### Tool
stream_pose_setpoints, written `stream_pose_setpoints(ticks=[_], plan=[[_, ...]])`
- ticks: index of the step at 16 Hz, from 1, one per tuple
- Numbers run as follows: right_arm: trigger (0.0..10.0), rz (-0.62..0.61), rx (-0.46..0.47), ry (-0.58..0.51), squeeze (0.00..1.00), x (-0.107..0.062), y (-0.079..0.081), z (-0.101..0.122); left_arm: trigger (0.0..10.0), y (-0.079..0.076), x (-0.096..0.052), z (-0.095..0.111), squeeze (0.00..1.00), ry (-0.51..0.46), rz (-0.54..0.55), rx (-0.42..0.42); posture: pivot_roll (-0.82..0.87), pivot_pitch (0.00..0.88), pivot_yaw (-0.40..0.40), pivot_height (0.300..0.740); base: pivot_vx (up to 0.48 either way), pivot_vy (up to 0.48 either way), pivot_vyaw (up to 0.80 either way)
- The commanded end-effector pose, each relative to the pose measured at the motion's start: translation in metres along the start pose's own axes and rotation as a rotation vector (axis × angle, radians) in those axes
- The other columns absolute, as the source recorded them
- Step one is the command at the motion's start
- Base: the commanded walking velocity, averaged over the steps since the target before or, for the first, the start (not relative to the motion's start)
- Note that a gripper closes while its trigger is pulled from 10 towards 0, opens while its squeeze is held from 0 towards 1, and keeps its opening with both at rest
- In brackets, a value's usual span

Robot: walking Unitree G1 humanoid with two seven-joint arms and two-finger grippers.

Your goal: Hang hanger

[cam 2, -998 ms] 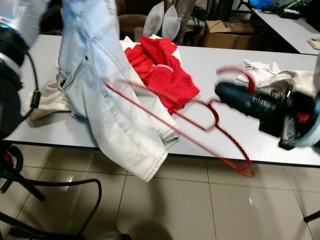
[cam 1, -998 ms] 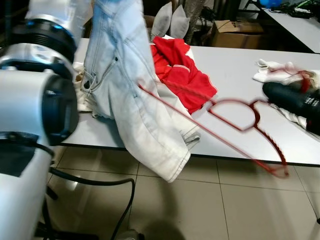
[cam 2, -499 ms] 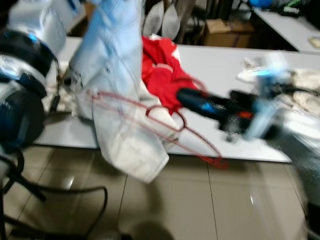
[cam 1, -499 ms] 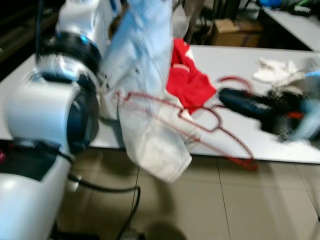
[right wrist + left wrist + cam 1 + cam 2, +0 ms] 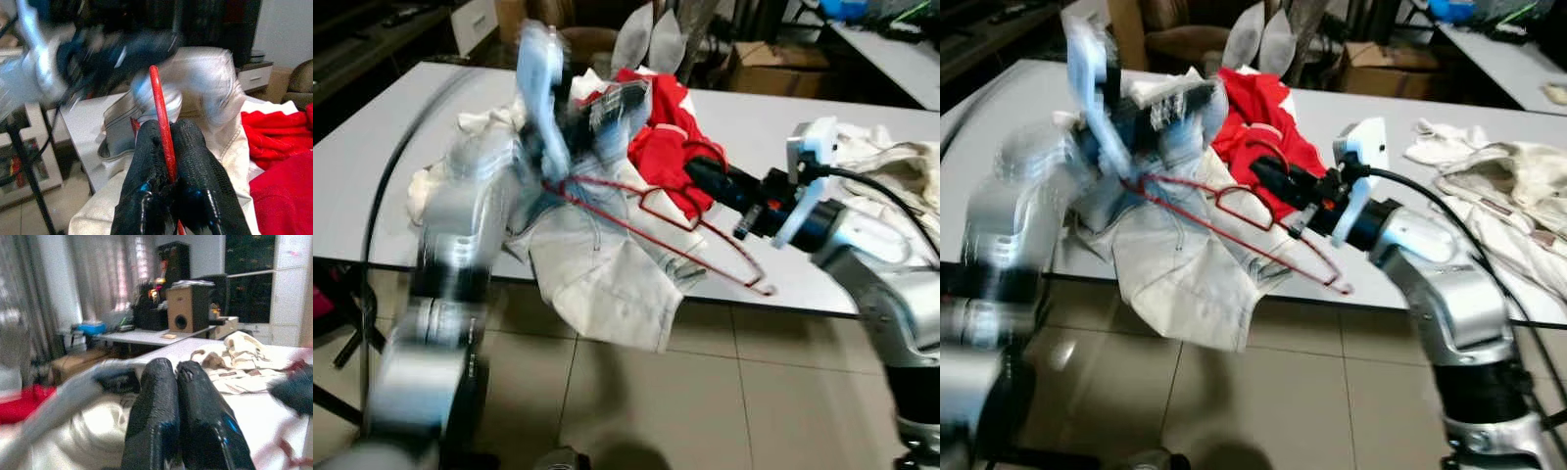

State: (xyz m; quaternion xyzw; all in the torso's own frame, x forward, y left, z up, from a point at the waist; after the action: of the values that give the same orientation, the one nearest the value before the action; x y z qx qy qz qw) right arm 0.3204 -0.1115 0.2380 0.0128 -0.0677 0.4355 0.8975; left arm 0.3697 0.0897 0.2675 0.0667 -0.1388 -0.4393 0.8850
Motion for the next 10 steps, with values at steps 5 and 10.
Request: stream_pose_setpoints(ticks=[5,10], plan=[[10.0,0.023,0.018,-0.058,0.00,0.008,0.014,-0.003,10.0,-0.017,-0.003,-0.005,0.00,0.045,0.092,0.017,-0.09,0.000,-0.017,0.740,0.000,0.000,0.00],[10.0,-0.087,0.078,-0.098,0.00,0.007,0.017,-0.005,10.0,-0.011,-0.014,-0.027,0.00,0.127,0.293,0.049,-0.10,0.000,-0.007,0.740,0.000,0.000,0.00]])
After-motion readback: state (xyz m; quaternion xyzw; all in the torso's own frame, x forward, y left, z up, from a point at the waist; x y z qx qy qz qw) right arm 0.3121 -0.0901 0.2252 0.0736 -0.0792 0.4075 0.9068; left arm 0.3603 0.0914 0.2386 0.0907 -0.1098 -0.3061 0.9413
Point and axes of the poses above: a point about 5 cm out from each wrist's last joint towards the gripper, its own x axis pointing out of the wrist towards the gripper, its own z axis along the axis of the wrist's last joint, y = z × x, the point moved 4 cm from there along x, pointing out of the wrist towards the gripper, and after that the axes turned 6 degrees about x, right-handed, at the moved point
